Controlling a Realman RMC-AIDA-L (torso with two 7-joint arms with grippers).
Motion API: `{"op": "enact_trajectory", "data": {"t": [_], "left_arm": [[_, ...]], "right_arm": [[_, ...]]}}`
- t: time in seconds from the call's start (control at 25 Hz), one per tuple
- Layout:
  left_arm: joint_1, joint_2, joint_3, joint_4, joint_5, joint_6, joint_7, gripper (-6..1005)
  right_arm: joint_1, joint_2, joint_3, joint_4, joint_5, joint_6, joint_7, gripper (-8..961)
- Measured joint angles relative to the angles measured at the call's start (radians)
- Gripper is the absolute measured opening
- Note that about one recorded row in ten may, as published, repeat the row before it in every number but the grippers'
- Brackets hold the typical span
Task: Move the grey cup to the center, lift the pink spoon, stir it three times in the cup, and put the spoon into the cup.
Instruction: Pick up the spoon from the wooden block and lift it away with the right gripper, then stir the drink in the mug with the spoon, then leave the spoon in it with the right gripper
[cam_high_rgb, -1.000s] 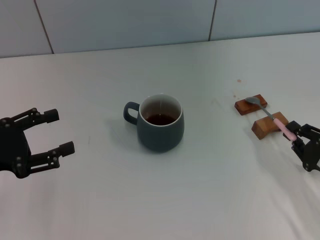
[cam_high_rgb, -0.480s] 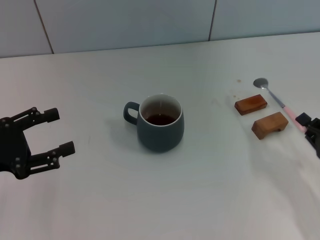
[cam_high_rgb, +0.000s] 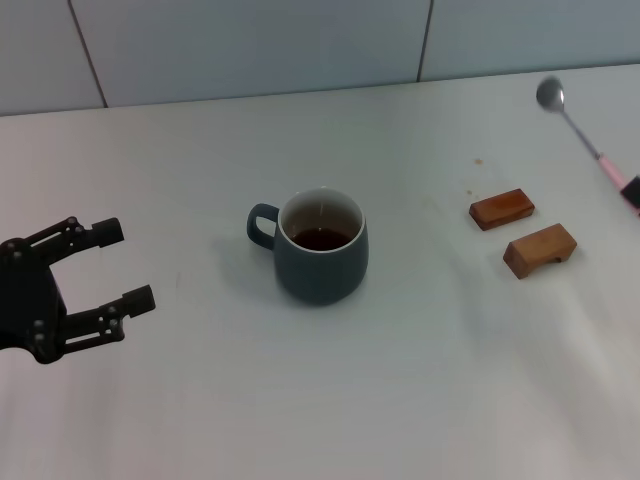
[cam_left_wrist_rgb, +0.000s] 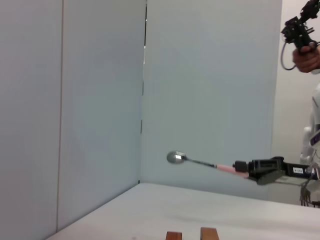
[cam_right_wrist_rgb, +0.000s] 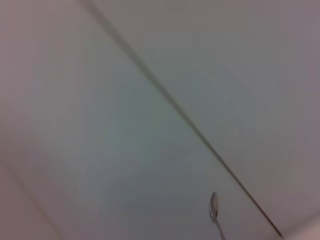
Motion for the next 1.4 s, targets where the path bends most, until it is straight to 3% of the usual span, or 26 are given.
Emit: {"op": "enact_trajectory", "data": {"t": [0.24,0.56,1.0,1.4], "left_arm": [[0.0,-0.009,0.0,-0.006,-0.016,0.007,0.003,837],[0.005,-0.026,0.0,-0.007,-0.032,0.016,0.004,837],[0.031,-0.045,0.0,-0.009,-0.064,0.018,0.014,837],[0.034,-0.05,0.0,-0.009,-0.065,0.021,0.015,837]], "right_arm": [[0.058,-0.004,-0.041,-0.136,-0.004,-0.133,-0.049,107],[0.129,-0.007,-0.262,-0.377,-0.002,-0.229,0.06,107],[0.189,0.008,-0.578,-0.77,-0.001,-0.269,0.429,106],[0.256,-0.003,-0.78,-1.087,-0.056,-0.256,0.845,106]]}}
